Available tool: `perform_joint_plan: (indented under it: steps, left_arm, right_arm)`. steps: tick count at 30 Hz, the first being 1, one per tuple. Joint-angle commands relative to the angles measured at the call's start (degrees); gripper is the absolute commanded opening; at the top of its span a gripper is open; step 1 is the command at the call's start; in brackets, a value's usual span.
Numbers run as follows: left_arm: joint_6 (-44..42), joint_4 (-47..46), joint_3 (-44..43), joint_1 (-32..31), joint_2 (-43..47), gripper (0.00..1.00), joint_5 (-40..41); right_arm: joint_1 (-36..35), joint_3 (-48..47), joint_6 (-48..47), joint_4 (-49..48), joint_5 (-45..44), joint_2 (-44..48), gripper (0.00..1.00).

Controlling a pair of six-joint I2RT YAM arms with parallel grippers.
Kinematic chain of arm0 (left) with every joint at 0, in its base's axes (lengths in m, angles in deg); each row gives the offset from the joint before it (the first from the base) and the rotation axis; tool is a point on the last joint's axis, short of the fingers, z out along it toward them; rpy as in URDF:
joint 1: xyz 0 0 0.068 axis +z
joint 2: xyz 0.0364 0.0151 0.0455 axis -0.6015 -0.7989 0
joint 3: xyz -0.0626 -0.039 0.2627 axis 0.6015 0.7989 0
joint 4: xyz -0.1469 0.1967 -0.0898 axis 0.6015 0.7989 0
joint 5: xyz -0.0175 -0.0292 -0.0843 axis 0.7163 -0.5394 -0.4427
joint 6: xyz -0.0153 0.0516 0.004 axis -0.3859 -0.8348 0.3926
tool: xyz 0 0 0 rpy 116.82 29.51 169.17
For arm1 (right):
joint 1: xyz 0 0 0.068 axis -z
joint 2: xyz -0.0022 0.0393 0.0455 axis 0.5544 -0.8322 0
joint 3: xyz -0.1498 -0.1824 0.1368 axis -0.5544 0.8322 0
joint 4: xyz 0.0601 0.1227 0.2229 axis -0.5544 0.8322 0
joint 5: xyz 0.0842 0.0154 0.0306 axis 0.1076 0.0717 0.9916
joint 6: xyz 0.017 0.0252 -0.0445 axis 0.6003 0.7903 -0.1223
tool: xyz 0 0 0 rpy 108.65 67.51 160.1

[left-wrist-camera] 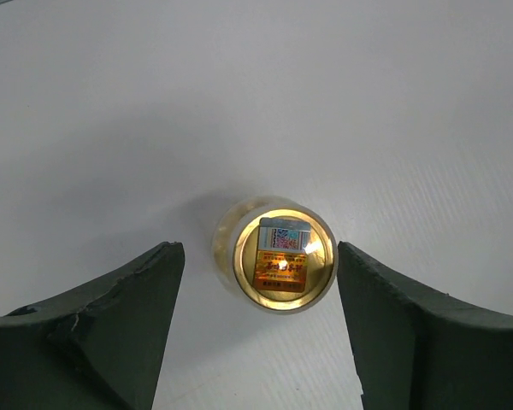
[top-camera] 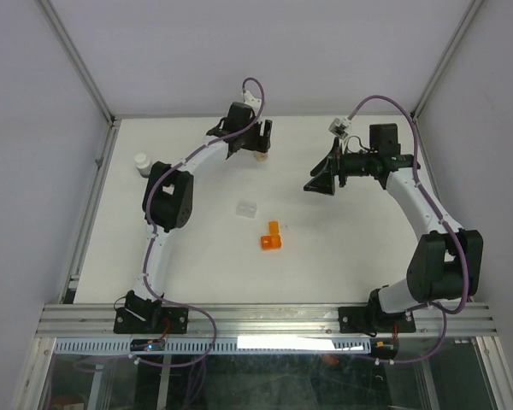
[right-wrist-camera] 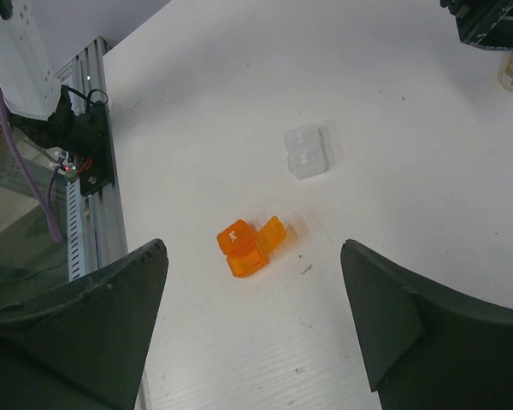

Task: Sort the pills into containers
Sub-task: Unscrew the lid of the pill bottle.

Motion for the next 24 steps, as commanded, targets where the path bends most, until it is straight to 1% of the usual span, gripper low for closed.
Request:
perform_joint_plan:
  steps: [1, 8, 11, 12, 13, 15, 16, 18, 21, 24]
  left_arm:
    - [-2.5, 0.4, -3.6, -0.3, -0.5, 0.72, 1.7]
    - [-3.1, 0.3, -5.8, -0.3, -2.9, 0.64, 1.4]
    - [-3.6, 0.1, -7.0, -0.3, -3.7, 0.58, 0.2]
    - [-3.9, -0.1, -7.1, -0.3, -3.8, 0.54, -0.3]
    - [-4.2, -0.4, -7.1, -0.3, -3.8, 0.47, -0.8]
    - [-5.0, -0.9, -7.0, -0.3, -3.4, 0.29, -1.7]
    - [-5.6, -1.2, -6.7, -0.3, -2.8, 0.23, -2.4]
    - [-6.8, -2.5, -4.9, -0.4, -0.3, 0.15, -4.5]
    - [-8.7, -5.9, 1.9, -0.8, 6.4, 0.06, -7.9]
    - [-10.4, -8.0, 10.1, -2.0, 14.9, 0.0, -12.4]
  right_arm:
    - [0.7, -1.8, 0.3, -0.8, 2.3, 0.5, 0.85]
    - [1.4, -1.6, 0.6, -1.2, 3.0, 0.7, 0.85]
    - [1.8, -1.3, 0.7, -1.4, 3.1, 0.8, 0.85]
    - [1.9, -1.3, 0.8, -1.4, 3.2, 0.9, 0.85]
    - [2.1, -1.3, 0.9, -1.4, 3.2, 0.8, 0.85]
    - [2.3, -1.2, 0.8, -1.5, 3.4, 0.9, 0.85]
    - [2.6, -1.1, 0.8, -1.4, 3.5, 1.0, 0.85]
    - [2.9, -0.9, 0.6, -1.4, 3.7, 1.2, 0.85]
    - [3.0, -0.2, -2.1, -0.8, 3.7, 2.2, 0.85]
    - [3.1, 0.9, -7.4, 0.3, 3.0, 3.8, 0.85]
